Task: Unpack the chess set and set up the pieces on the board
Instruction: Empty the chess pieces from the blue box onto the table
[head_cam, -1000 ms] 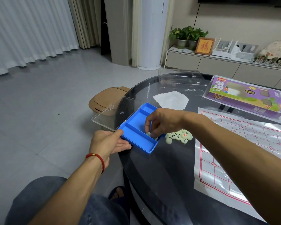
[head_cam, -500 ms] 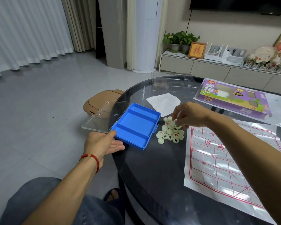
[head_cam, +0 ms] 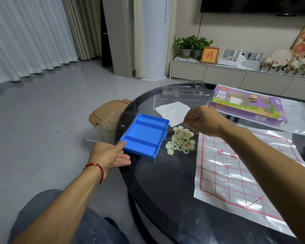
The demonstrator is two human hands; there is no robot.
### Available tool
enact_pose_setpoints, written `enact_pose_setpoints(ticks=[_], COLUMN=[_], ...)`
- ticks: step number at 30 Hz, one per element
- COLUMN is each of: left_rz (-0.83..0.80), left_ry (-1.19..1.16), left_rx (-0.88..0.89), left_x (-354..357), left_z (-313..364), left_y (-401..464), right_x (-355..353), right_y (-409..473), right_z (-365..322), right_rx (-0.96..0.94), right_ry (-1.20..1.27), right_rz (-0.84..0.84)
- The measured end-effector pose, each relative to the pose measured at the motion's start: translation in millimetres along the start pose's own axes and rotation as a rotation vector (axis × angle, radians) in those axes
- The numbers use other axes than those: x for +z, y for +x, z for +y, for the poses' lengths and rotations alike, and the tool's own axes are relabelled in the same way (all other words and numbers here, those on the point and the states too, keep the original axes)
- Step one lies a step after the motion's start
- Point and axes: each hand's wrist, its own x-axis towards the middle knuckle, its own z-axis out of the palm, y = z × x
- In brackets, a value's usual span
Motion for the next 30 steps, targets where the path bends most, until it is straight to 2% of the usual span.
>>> enact_pose_setpoints(ticks=[2,4,6,8,9,11,15,17,21,23,27,30], left_rz=[0.003,0.064,0.179,0.340,0.401,0.484,0.592,0.589,0.563,0.592,0.564,0.519], left_ry=[0.142,0.229,0.279,0.444,0.517,0.637,0.700,0.685,0.630,0.590,0.373,0.382], left_rx=[0.086,0.315,0.593,0.855,0.953,1.027,0.955,0.901,0.805,0.662,0.302,0.170], left_x=[-4,2,15,31,37,43,42,42,40,35,-3,-68], left_z=[10,25,37,40,37,29,22,14,5,14,90,172], left_y=[-13,-22,-24,-9,4,34,69,73,49,18,-32,-56], right_x=[-4,-1,9,22,27,31,35,38,26,7,-49,-90], right_y=[2,8,18,29,37,57,101,116,114,103,100,113], right_z=[-7,-14,-24,-31,-32,-34,-35,-45,-77,-103,-165,-235], right_rx=[-0.045,-0.089,-0.121,-0.150,-0.165,-0.206,-0.257,-0.240,-0.200,-0.202,-0.200,-0.183], right_ry=[-0.029,-0.028,0.008,0.054,0.063,0.033,-0.094,-0.110,-0.135,-0.115,-0.055,-0.028], right_rz=[0.011,0.054,0.135,0.188,0.190,0.153,0.054,-0.005,-0.088,-0.156,-0.269,-0.357])
